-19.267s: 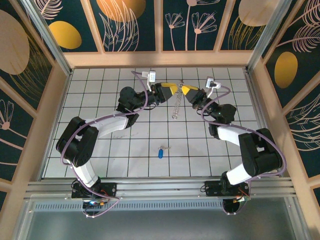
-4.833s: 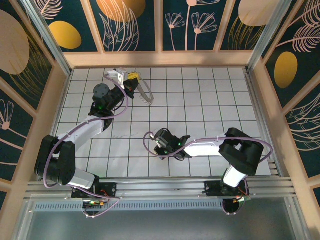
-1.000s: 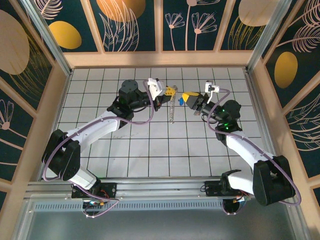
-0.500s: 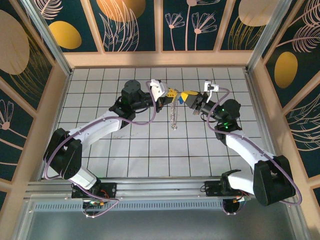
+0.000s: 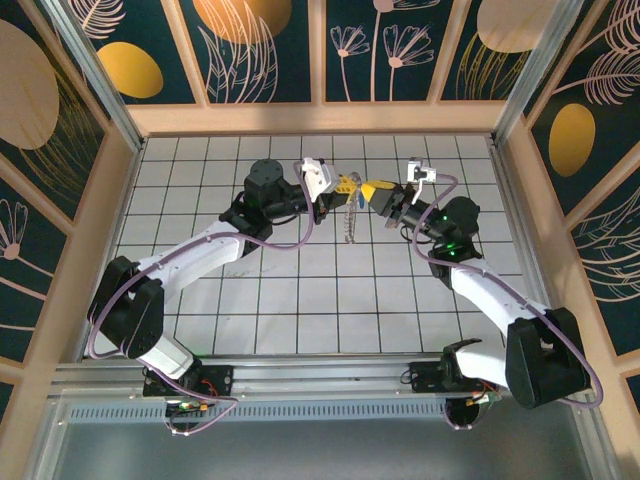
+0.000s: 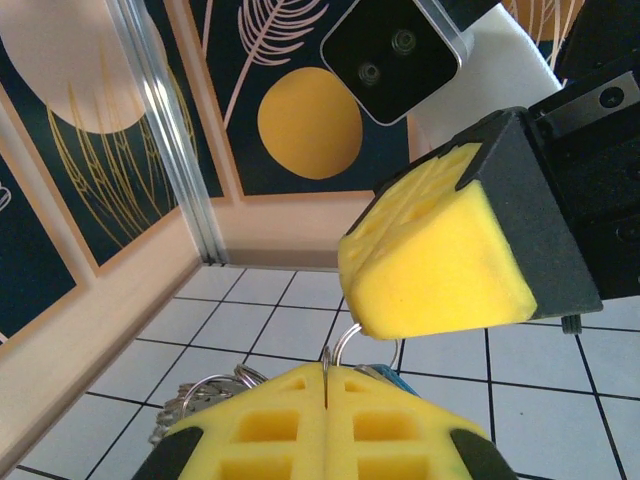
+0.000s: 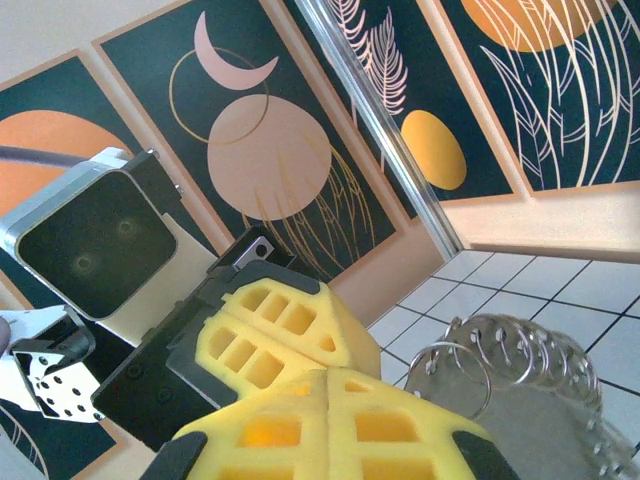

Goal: Put the keys on the keyring

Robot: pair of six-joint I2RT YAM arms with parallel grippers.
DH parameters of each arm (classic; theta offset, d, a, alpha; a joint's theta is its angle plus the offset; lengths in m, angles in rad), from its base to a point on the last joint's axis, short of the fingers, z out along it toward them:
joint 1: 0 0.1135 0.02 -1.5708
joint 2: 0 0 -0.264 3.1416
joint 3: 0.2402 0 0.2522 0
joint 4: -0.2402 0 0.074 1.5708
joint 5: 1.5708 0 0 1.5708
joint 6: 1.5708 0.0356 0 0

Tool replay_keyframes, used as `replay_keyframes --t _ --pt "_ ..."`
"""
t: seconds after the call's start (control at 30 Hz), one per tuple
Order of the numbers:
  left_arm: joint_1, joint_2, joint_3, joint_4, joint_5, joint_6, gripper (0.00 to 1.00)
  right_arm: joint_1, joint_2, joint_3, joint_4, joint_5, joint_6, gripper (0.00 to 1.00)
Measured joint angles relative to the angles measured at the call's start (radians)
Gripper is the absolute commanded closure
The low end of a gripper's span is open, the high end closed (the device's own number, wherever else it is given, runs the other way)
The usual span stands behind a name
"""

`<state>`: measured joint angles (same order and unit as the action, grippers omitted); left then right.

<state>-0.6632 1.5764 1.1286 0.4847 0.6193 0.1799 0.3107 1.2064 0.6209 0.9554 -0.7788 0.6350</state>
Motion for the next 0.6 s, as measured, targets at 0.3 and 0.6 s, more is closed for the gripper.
replay_keyframes --t 0.3,0.6 --pt "-0.001 0.007 0.005 -0.008 0.000 0.000 1.00 0.000 0.001 0.002 0.000 0.000 -0.001 1.00" --pt "-0.001 0.007 0.007 -0.018 0.000 0.000 1.00 0.000 0.001 0.002 -0.001 0.017 -0.021 1.00"
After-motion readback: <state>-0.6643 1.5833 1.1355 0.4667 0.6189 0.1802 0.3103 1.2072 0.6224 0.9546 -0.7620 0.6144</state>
